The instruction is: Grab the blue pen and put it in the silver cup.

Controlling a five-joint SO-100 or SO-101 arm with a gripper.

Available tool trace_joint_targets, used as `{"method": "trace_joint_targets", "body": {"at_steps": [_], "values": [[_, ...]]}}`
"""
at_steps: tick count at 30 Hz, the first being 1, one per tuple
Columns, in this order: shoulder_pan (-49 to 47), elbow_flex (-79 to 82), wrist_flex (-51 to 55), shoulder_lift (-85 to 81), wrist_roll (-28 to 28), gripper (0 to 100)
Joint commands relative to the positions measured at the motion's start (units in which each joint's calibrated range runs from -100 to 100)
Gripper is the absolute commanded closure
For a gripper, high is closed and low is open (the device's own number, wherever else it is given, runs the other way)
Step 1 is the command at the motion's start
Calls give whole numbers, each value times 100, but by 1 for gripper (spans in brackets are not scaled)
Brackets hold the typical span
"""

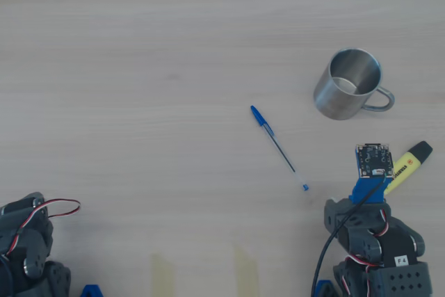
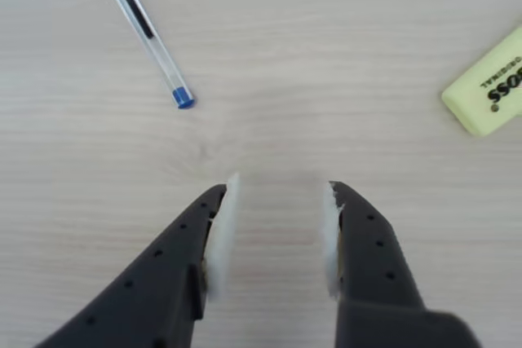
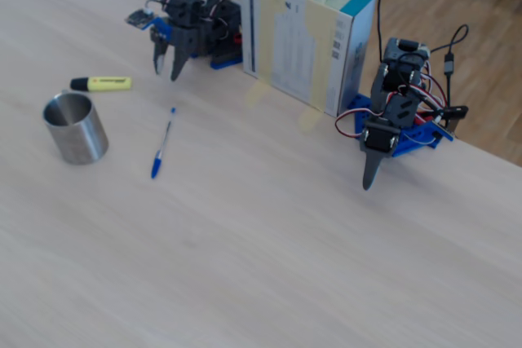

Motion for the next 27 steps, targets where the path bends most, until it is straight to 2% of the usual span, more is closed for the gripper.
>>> {"method": "trace_joint_targets", "body": {"at_steps": [1,13,19,27], "values": [[-164,-654,-341,683,81,83],[-540,-1997,-564,2553,96,82],[-758,-2559,-573,3218,96,73],[-1063,-3720,-607,4257,252,71]]}}
